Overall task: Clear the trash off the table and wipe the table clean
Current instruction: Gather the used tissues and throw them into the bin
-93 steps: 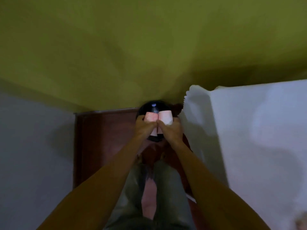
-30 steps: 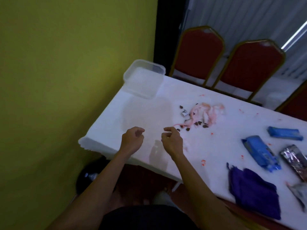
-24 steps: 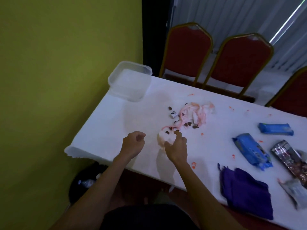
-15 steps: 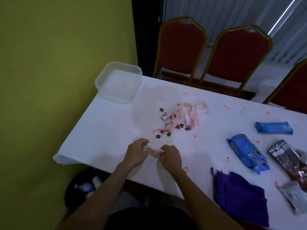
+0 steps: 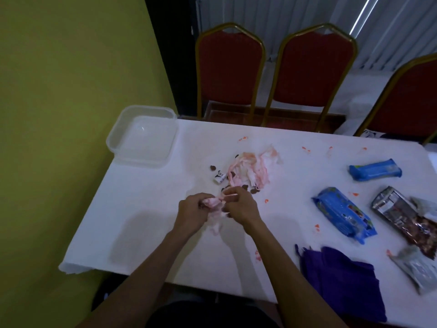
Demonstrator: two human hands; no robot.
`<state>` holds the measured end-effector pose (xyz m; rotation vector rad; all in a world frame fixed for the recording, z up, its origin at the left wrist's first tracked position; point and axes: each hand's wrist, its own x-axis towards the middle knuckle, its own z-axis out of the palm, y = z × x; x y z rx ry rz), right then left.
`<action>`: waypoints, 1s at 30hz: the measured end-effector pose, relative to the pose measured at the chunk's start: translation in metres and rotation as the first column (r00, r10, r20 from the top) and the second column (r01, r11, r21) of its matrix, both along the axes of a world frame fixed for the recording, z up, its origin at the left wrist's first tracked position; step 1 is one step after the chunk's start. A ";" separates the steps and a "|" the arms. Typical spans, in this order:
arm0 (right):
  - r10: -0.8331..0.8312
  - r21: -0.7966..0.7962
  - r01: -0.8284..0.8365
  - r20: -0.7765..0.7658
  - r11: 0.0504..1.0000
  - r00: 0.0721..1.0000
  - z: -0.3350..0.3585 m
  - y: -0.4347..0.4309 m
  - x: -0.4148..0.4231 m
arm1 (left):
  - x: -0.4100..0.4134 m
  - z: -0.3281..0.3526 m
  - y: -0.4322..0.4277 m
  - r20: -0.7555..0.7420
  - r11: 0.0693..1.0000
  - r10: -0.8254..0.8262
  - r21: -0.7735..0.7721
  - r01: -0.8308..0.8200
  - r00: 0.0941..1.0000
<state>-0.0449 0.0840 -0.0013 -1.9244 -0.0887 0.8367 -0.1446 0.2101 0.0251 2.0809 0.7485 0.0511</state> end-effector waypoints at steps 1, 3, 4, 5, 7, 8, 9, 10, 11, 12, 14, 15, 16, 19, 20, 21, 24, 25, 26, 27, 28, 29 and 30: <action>-0.016 -0.054 0.018 0.036 0.998 0.999 -0.004 0.001 0.006 | 0.003 -0.001 0.006 -0.006 1.000 0.003 0.013 -0.003 1.000; 0.005 -0.165 0.021 0.155 0.986 0.988 -0.012 0.005 0.017 | 0.009 -0.004 0.016 -0.021 0.999 0.010 0.038 -0.009 1.000; 0.052 -0.216 -0.007 0.204 0.976 0.977 -0.014 0.008 0.021 | 0.012 -0.004 0.020 -0.033 0.999 0.016 0.049 -0.014 0.999; 0.118 -0.263 -0.054 0.236 0.963 0.965 -0.018 0.013 0.024 | 0.014 -0.005 0.025 -0.040 0.998 0.023 0.058 -0.021 0.999; 0.251 -0.354 -0.154 0.247 0.923 0.936 -0.025 0.022 0.029 | 0.017 -0.007 0.034 -0.042 0.998 0.037 0.055 -0.034 0.998; 0.279 -0.386 -0.172 0.243 0.907 0.929 -0.028 0.024 0.030 | 0.018 -0.008 0.037 -0.046 0.998 0.042 0.051 -0.039 0.998; 0.273 -0.399 -0.161 0.244 0.903 0.930 -0.029 0.025 0.031 | 0.020 -0.008 0.041 -0.054 0.998 0.044 0.048 -0.042 0.998; 0.243 -0.401 -0.130 0.243 0.907 0.939 -0.029 0.025 0.031 | 0.022 -0.009 0.044 -0.061 0.998 0.048 0.041 -0.045 0.997; 0.203 -0.392 -0.092 0.251 0.916 0.947 -0.028 0.023 0.033 | 0.024 -0.010 0.048 -0.069 0.998 0.050 0.032 -0.048 0.996; 0.158 -0.371 -0.052 0.261 0.927 0.952 -0.024 0.020 0.035 | 0.025 -0.011 0.050 -0.076 0.998 0.055 0.020 -0.054 0.996; 0.066 -0.321 0.029 0.281 0.947 0.958 -0.013 0.014 0.040 | 0.031 -0.012 0.053 -0.083 0.998 0.068 0.007 -0.068 0.994; 0.028 -0.298 0.060 0.282 0.953 0.959 -0.006 0.010 0.042 | 0.033 -0.015 0.053 -0.082 0.997 0.075 0.002 -0.075 0.994; -0.009 -0.271 0.085 0.272 0.959 0.962 0.001 0.006 0.044 | 0.036 -0.016 0.053 -0.082 0.997 0.082 -0.007 -0.083 0.993; -0.111 -0.159 0.143 0.195 0.977 0.975 0.017 -0.004 0.048 | 0.048 -0.011 0.045 -0.080 0.997 0.049 -0.063 -0.054 0.996; -0.127 -0.124 0.148 0.163 0.981 0.978 0.023 -0.005 0.049 | 0.054 -0.008 0.040 -0.077 0.994 0.017 -0.102 -0.025 0.997; -0.122 -0.095 0.135 0.133 0.986 0.984 0.028 -0.005 0.050 | 0.059 -0.004 0.036 -0.073 0.989 -0.022 -0.148 0.011 0.997; -0.040 -0.048 0.044 0.083 0.998 0.996 0.036 0.000 0.051 | 0.074 0.004 0.025 -0.063 0.957 -0.165 -0.251 0.145 0.984; -0.024 -0.040 0.027 0.079 0.999 0.997 0.038 0.002 0.051 | 0.078 0.006 0.023 -0.050 0.947 -0.209 -0.258 0.189 0.977; -0.015 -0.040 0.018 0.084 0.999 0.996 0.039 0.004 0.051 | 0.082 0.007 0.020 -0.036 0.943 -0.237 -0.250 0.221 0.971; -0.022 -0.044 0.026 0.085 0.999 0.996 0.041 0.006 0.052 | 0.085 0.009 0.019 -0.023 0.945 -0.245 -0.228 0.234 0.969; -0.029 -0.052 0.034 0.092 0.998 0.995 0.040 0.006 0.053 | 0.088 0.009 0.018 -0.009 0.951 -0.237 -0.204 0.231 0.971; -0.039 -0.054 0.044 0.092 0.998 0.995 0.041 0.007 0.055 | 0.091 0.011 0.018 0.006 0.959 -0.220 -0.184 0.217 0.975; -0.044 -0.052 0.049 0.089 0.997 0.995 0.041 0.006 0.057 | 0.093 0.011 0.018 0.015 0.966 -0.196 -0.168 0.195 0.981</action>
